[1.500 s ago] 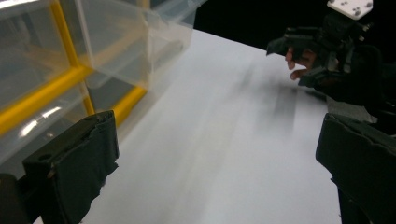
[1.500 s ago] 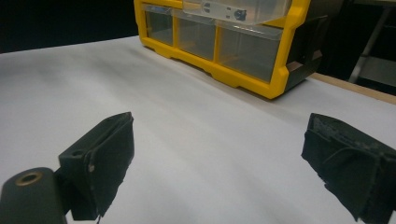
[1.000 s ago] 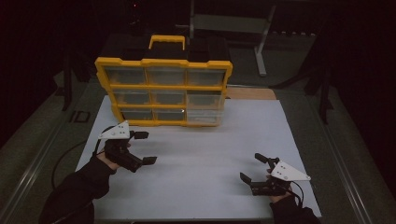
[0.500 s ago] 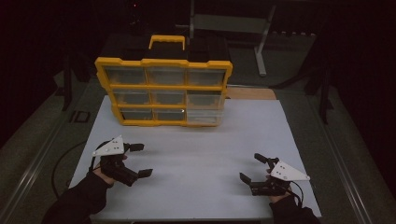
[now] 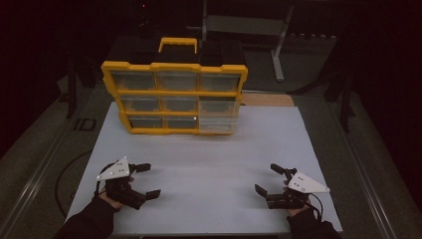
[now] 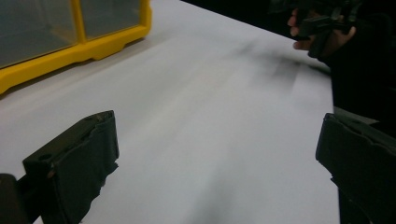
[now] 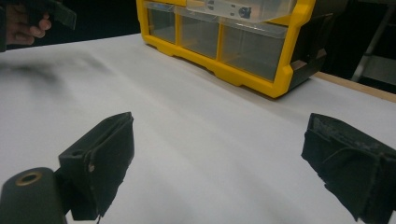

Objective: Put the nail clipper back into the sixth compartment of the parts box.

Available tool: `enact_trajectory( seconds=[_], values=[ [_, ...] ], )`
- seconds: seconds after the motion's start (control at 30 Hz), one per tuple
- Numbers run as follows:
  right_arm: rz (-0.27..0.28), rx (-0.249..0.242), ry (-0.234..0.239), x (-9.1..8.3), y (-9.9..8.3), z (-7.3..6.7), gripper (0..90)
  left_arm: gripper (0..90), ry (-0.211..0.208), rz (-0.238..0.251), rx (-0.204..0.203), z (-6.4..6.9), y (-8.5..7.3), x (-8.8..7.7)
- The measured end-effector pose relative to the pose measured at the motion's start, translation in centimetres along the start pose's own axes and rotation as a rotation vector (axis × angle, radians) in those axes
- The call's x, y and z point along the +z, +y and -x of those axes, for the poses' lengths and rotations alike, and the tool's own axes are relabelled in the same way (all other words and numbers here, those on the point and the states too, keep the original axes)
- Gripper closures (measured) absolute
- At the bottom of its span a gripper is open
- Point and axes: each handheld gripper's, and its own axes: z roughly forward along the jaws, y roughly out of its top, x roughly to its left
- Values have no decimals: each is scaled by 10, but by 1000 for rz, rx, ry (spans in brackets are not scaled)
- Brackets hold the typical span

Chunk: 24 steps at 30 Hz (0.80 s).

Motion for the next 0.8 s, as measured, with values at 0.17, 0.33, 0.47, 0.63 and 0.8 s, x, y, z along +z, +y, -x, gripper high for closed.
enact_trajectory(
  seconds=[0.17,0.33,0.47,0.63,0.8],
  values=[
    [0,-1,1,0,0,0,93,5,46,6,0,2,-9,-3],
    [0,0,2,0,0,0,93,5,69,17,-13,4,-16,-5],
    [1,-2,3,0,0,0,93,5,104,23,-22,7,-21,-6],
    [2,-4,4,-1,1,0,93,5,200,56,-32,12,-24,-8],
    [-2,-11,7,-1,1,-1,93,5,281,84,-31,15,-28,-8]
  ],
)
